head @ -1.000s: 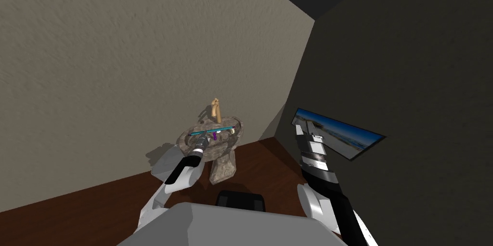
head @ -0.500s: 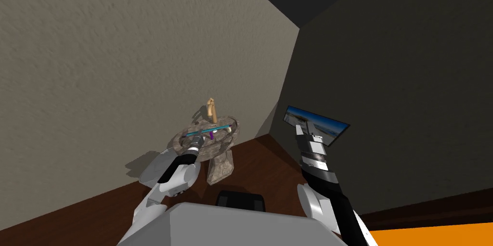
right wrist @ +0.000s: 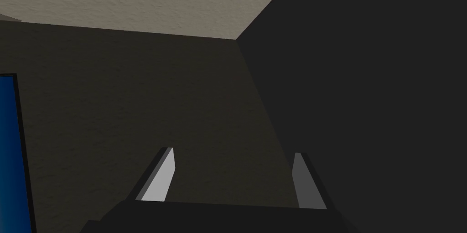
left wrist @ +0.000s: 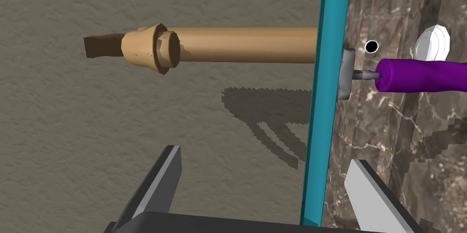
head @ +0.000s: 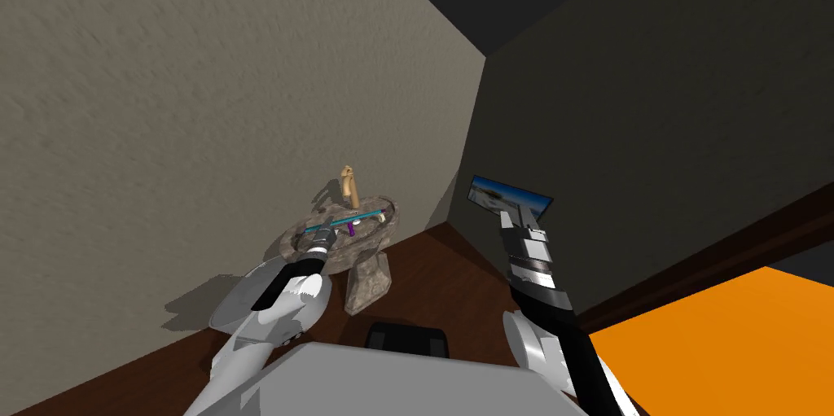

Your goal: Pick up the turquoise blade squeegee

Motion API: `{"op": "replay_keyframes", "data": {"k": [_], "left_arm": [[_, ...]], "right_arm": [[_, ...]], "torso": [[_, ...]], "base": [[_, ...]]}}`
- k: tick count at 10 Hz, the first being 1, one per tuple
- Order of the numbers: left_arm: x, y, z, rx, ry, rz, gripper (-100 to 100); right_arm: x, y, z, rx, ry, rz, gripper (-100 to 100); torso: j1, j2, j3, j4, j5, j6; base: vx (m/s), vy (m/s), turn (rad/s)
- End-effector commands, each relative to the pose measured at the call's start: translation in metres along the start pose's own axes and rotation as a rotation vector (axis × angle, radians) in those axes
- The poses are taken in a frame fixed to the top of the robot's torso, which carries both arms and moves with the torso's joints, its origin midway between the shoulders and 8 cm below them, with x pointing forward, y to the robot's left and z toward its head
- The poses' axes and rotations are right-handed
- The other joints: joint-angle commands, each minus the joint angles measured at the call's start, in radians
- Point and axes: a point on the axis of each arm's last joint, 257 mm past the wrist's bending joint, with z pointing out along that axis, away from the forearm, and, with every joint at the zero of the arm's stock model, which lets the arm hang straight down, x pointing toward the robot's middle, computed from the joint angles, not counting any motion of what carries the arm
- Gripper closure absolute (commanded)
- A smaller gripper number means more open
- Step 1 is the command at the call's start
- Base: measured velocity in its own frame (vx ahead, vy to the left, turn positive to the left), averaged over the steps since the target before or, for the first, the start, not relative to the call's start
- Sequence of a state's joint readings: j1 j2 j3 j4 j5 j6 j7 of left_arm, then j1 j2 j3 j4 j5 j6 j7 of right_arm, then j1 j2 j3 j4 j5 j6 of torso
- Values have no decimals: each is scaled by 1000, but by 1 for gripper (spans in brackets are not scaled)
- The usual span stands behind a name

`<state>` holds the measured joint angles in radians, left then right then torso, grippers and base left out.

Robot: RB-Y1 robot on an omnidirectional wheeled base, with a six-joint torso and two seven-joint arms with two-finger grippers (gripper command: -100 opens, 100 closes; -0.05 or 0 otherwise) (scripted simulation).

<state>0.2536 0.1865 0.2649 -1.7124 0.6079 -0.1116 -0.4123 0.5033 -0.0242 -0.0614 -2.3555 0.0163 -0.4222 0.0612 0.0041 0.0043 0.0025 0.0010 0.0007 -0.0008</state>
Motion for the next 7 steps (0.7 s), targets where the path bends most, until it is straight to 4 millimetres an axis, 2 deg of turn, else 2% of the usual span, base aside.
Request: {"op": "replay_keyframes", "data": {"k": [1, 2, 3, 4, 5, 6, 7], "left_arm": [[-22, -6, 3, 10, -38, 14, -100], [-22, -6, 3, 10, -39, 26, -100], [-41, -11, 5, 18, -74, 29, -100], [-41, -11, 5, 17, -75, 41, -100], [-60, -17, 6, 26, -111, 45, -100], [-60, -17, 6, 25, -112, 55, -100], [-80, -22, 7, 33, -150, 52, -100]], "right_arm": [[0, 0, 0, 0, 0, 0, 0], [0, 0, 0, 0, 0, 0, 0], [0, 0, 0, 0, 0, 0, 0], [0, 0, 0, 0, 0, 0, 0], [0, 0, 0, 0, 0, 0, 0], [0, 0, 0, 0, 0, 0, 0], [0, 0, 0, 0, 0, 0, 0]], "torso": [[0, 0, 0, 0, 0, 0], [-1, 0, 0, 0, 0, 1], [-1, 0, 0, 0, 0, 0], [-1, 0, 0, 0, 0, 1], [0, 0, 0, 0, 0, 0], [0, 0, 0, 0, 0, 0], [0, -1, 0, 0, 0, 0]], "base": [[-76, -5, -222], [-69, -1, -143], [-75, 3, -285], [-64, 6, -141], [-69, 0, -227], [-58, -2, -152], [-70, -11, -262]]}}
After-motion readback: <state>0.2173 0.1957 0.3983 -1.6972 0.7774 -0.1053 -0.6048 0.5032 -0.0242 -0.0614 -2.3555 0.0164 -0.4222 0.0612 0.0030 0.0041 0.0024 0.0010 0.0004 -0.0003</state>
